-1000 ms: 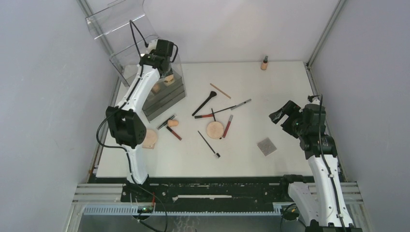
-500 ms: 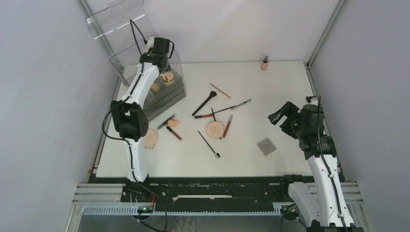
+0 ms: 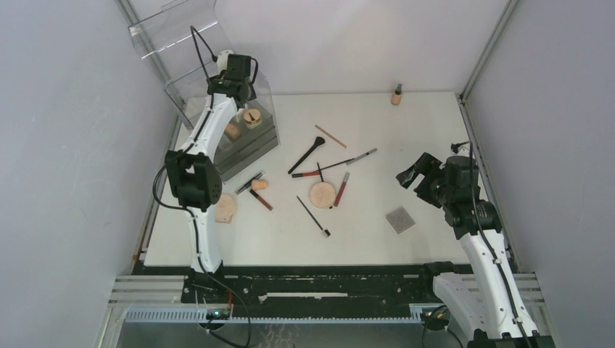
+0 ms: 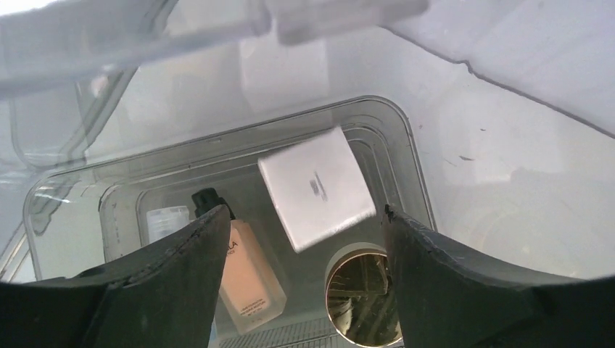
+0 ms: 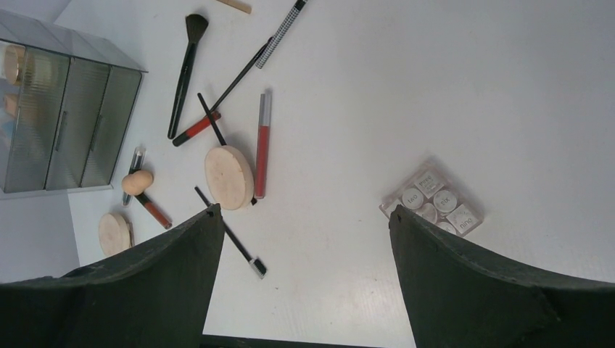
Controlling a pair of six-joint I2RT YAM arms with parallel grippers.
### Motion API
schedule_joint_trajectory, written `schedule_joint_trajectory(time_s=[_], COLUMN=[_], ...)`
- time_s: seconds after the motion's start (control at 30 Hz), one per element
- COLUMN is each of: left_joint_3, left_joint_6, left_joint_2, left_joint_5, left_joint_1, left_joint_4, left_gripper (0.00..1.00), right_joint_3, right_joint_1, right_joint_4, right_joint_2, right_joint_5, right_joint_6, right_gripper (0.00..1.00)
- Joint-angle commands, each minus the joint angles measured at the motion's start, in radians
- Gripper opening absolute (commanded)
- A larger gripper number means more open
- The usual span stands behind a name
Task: Organize the makeup
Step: Place the makeup in the drawer, then move the makeup to the center of the board.
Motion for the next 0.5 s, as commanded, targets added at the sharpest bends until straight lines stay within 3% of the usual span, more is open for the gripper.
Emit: schedule_joint_trajectory(time_s=[0.0, 0.23, 0.47], left_joint_3=[0.001, -0.053, -0.392], left_joint_6=[0.02, 0.047, 0.072], left_joint_2=[-0.031, -0.151, -0.456], left_joint_5=[0.047, 0.133, 0.19], left_joint_1=[0.01, -0.011, -0.063], left_joint_4=[0.048, 0.028, 0.124], left_gripper=[0.81, 0.79, 0.79], right_joint_3=[0.003, 0.002, 0.056], right_joint_1=[0.007, 0.009, 0.008], right_joint_4=[0.033, 0.04, 0.035], right_joint_2=[-0.003, 0.002, 0.086], right_joint_5=[0.016, 0.033, 0.125], right_joint_6=[0.011, 0.003, -0.044], right_gripper=[0.9, 0.9, 0.9])
